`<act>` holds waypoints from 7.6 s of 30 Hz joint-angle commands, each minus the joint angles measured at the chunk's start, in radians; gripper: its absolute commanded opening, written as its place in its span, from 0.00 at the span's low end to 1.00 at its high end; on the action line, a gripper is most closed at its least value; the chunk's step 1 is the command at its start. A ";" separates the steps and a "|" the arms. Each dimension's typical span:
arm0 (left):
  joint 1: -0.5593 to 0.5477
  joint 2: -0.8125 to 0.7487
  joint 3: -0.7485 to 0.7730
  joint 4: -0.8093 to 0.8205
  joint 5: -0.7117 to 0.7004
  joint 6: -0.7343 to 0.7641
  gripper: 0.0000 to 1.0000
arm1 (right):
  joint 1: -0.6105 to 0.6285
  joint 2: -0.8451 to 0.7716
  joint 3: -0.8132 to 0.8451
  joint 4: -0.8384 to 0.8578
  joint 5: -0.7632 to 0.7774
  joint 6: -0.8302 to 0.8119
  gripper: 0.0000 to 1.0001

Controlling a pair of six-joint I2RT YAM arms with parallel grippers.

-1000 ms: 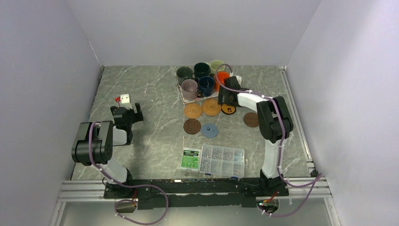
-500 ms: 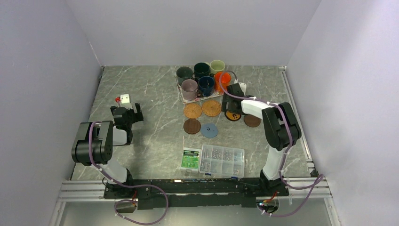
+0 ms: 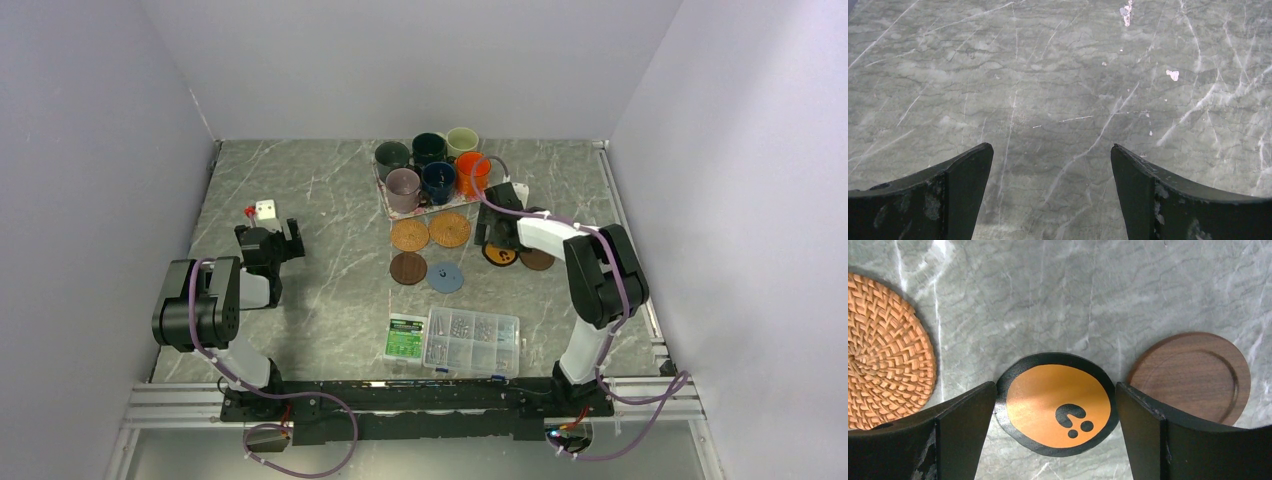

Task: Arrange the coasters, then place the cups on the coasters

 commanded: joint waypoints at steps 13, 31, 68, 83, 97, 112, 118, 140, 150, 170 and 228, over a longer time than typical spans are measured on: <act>0.002 0.000 -0.001 0.050 0.015 0.010 0.94 | 0.003 0.006 0.045 -0.126 -0.019 -0.029 0.94; 0.002 0.000 -0.001 0.050 0.014 0.011 0.94 | 0.003 -0.101 0.052 -0.129 -0.052 -0.057 0.94; 0.002 0.000 -0.002 0.050 0.014 0.011 0.94 | 0.152 -0.129 0.096 -0.039 -0.123 -0.045 0.95; 0.001 0.000 -0.001 0.050 0.014 0.011 0.94 | 0.153 0.141 0.367 -0.018 -0.114 -0.104 0.95; 0.002 0.000 -0.001 0.051 0.015 0.011 0.94 | 0.153 0.194 0.298 -0.010 -0.079 -0.104 0.95; 0.002 0.000 -0.001 0.049 0.015 0.011 0.94 | 0.156 0.089 0.126 -0.036 -0.051 -0.099 0.95; 0.002 -0.001 -0.001 0.049 0.014 0.011 0.94 | 0.161 0.035 0.071 -0.039 -0.052 -0.086 0.94; 0.002 0.000 -0.001 0.050 0.014 0.010 0.94 | 0.196 -0.042 0.129 -0.107 -0.016 -0.104 0.95; 0.002 0.000 -0.001 0.050 0.015 0.011 0.94 | 0.196 0.050 0.209 -0.090 -0.035 -0.110 0.95; 0.002 0.001 -0.001 0.050 0.014 0.011 0.94 | 0.196 0.032 0.104 -0.080 -0.022 -0.080 0.95; 0.003 0.000 -0.001 0.050 0.015 0.011 0.94 | 0.314 -0.122 0.019 -0.023 -0.111 -0.019 0.92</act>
